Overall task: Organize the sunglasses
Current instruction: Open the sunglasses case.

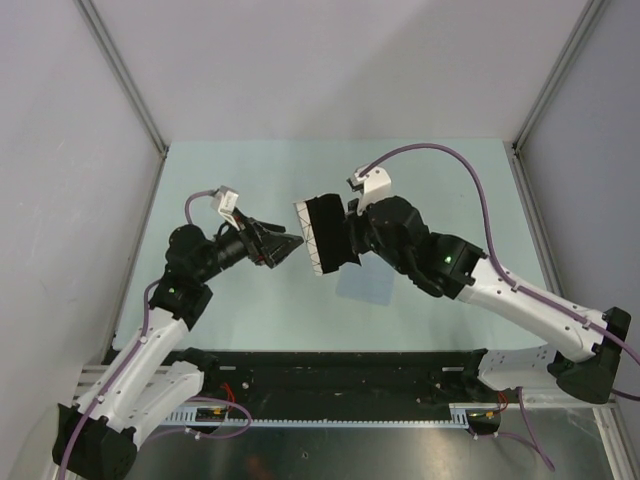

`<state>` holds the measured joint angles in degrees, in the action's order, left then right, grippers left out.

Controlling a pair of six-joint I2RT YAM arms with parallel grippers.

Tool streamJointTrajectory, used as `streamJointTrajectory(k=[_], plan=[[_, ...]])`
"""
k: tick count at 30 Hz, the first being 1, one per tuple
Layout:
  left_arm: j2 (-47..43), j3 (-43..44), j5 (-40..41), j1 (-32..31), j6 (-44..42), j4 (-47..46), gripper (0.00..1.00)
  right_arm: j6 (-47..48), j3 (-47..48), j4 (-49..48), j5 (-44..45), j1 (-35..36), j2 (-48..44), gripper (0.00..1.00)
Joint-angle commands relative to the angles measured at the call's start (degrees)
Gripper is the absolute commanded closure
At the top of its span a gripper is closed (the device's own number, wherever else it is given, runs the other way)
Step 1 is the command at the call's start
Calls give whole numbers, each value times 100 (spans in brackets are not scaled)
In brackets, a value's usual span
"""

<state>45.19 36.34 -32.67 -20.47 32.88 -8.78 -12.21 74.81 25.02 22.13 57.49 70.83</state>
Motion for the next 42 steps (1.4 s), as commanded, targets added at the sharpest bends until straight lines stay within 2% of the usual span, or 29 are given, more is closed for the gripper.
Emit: streamJointTrajectory(k=[1, 4, 7, 8, 15, 21, 27, 31, 34, 36, 38, 42], plan=[[-133, 163, 436, -45, -36, 78, 9, -54, 254, -392, 827, 402, 185, 100], [-159, 146, 874, -203, -150, 200, 8, -185, 403, -304, 1310, 657, 493, 100], [-125, 154, 1647, -536, -422, 402, 9, -352, 622, -164, 1846, 903, 774, 100], [-107, 154, 2110, -737, -571, 446, 11, -440, 693, -59, 1978, 930, 836, 100], [51, 5, 3124, -1117, -669, 561, 24, -678, 1106, 276, 2586, 1080, 1258, 100], [384, 84, 3661, -1301, -713, 623, 35, -660, 1229, 311, 2805, 1203, 1434, 100], [552, 321, 3952, -1434, -880, 631, 31, -642, 1414, 434, 3121, 1369, 1732, 100], [552, 357, 4171, -1451, -898, 631, 34, -678, 1440, 452, 3113, 1405, 1803, 100], [561, 339, 4347, -1451, -898, 631, 42, -704, 1432, 417, 3069, 1440, 1829, 100], [579, 348, 4435, -1469, -898, 631, 54, -730, 1423, 434, 3008, 1431, 1838, 100], [649, 356, 4462, -1460, -898, 631, 62, -757, 1405, 425, 2929, 1440, 1821, 100], [640, 339, 4497, -1460, -889, 631, 72, -835, 1396, 478, 2885, 1396, 1803, 100]])
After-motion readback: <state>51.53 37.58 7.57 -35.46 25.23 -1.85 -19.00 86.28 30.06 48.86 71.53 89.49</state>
